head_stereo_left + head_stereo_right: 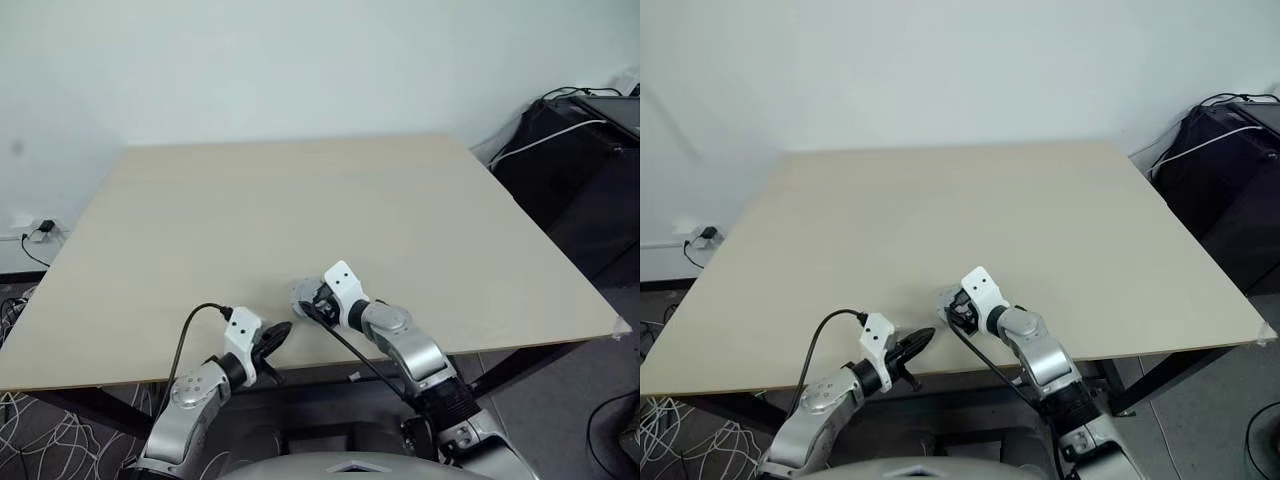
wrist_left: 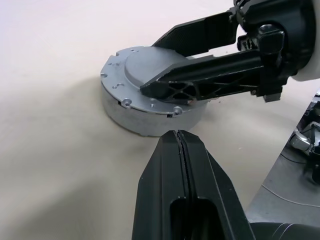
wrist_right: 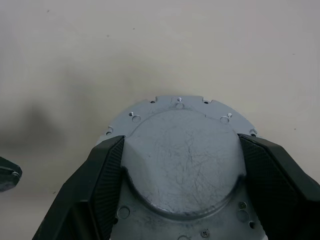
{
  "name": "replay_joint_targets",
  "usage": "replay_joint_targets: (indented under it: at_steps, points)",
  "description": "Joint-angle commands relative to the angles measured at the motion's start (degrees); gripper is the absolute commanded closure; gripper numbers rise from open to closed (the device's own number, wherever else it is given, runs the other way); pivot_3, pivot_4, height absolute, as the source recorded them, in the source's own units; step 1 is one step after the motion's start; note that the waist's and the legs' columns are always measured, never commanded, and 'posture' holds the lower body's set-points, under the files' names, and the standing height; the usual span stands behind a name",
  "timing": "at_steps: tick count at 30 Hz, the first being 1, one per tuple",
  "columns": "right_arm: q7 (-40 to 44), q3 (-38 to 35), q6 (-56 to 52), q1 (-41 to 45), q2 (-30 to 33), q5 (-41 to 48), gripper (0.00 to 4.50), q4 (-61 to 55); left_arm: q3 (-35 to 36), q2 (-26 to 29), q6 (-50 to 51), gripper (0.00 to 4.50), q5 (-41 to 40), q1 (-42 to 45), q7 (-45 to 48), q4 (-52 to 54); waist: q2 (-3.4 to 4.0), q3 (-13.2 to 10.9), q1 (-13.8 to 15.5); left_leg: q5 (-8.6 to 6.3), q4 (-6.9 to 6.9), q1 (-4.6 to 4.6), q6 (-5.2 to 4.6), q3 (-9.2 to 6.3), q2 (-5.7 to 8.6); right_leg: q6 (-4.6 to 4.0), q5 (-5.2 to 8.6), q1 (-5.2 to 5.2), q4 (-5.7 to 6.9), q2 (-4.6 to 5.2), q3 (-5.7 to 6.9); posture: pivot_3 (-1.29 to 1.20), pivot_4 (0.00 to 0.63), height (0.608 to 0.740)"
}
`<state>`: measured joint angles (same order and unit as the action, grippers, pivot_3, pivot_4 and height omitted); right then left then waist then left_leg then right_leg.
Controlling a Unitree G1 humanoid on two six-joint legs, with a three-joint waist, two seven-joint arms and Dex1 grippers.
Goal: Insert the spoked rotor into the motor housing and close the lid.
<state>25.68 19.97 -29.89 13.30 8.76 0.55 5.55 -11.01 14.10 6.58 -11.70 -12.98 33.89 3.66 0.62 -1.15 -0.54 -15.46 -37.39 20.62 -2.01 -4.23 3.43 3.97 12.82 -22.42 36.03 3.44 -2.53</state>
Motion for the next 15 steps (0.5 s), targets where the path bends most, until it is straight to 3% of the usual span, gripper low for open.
replay_joint_targets:
  at_steps: [1, 15]
  points:
    - [0.65, 0.51, -3.48, -0.23, 1.22, -0.83, 1.29, 0.72, 0.69, -0.08, -2.41, 4.5, -0.4, 0.86, 0.77, -0.97, 0.02, 0.06, -0.01, 0.0, 0.0, 0.0, 0.0, 0.0, 0.0, 0.0, 0.0, 0.0, 0.0, 0.0, 0.0, 0.0, 0.0, 0.74]
    - [-3.74, -2.08, -4.7, 0.32, -1.17, -0.9, 1.29, 2.92, 0.92, -0.37, -5.77, 4.5, 0.05, 1.34, 1.55, -5.09, -0.01, 0.22, -0.02, 0.0, 0.0, -0.02, 0.0, -0.01, 0.0, 0.01, 0.0, 0.01, 0.01, 0.01, 0.0, 0.0, 0.0, 0.74]
